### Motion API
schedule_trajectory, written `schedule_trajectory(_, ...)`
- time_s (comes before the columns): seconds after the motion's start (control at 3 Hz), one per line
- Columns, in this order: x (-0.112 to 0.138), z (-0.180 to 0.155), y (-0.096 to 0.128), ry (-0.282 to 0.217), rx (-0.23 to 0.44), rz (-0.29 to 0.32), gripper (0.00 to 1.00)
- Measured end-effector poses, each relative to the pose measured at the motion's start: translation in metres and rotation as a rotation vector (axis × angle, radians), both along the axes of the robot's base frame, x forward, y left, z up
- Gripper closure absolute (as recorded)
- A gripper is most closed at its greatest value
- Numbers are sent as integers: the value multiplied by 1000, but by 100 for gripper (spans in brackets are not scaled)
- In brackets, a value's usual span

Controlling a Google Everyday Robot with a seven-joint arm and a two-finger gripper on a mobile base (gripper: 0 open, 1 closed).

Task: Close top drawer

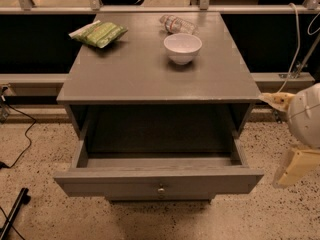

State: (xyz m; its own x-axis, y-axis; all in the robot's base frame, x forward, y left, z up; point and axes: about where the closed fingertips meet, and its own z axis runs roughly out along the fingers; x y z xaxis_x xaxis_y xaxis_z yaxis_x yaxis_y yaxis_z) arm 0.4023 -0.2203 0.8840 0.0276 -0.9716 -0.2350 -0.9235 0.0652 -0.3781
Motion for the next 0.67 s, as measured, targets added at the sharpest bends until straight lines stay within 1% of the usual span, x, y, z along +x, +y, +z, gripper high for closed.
schedule_trajectory(0.33, 0, -1, 1, 6, 5, 4, 0)
schedule_trajectory(0.67, -7, -44, 6, 86, 56, 22, 0)
